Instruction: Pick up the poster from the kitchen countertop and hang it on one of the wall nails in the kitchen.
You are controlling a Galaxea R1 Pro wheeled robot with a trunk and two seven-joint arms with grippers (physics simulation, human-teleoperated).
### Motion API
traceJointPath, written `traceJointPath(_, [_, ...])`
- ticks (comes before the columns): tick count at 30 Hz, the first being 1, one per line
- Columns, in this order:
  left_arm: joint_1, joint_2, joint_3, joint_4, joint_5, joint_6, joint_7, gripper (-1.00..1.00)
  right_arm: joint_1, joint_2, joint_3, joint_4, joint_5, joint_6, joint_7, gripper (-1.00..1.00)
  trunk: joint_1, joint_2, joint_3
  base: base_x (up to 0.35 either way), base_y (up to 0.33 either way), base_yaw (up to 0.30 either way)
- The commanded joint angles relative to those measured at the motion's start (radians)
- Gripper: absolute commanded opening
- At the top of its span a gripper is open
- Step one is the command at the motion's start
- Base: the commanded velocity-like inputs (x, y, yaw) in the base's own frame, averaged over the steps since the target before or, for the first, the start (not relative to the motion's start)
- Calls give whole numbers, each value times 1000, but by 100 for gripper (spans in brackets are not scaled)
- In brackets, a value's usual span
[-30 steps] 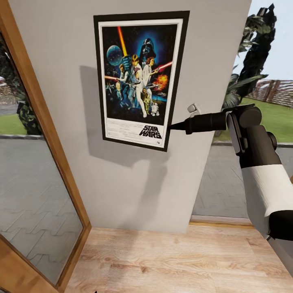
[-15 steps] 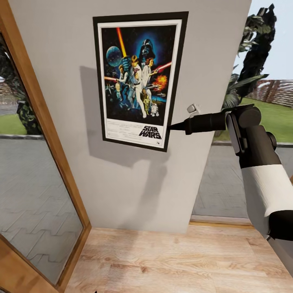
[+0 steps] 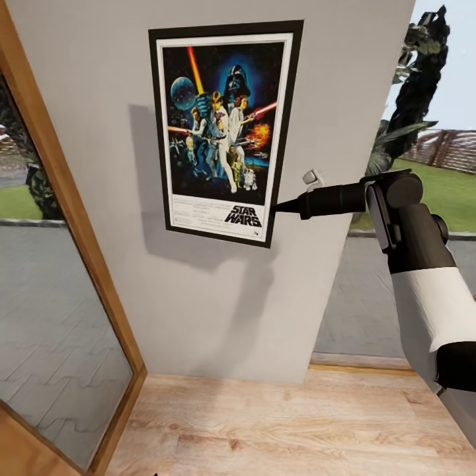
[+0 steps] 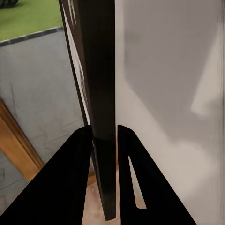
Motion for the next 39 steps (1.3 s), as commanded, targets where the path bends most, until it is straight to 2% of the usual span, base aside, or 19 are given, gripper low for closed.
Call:
traceJointPath(1, [-1,0,-8,1,8,-4,-3,100,-2,0,0,0,5,8,9,-100,1,-2,-2,145,0,0])
traceJointPath(9, [-1,0,-8,1,8,-4,-3,100,-2,0,1,0,5,8,9,-100,1,-2,-2,78,0,0])
traceJointPath(39, [-1,1,-7,1,8,-4,-3,100,-1,0,1,0,5,8,9,-100,1,-2,-2,166,4,0])
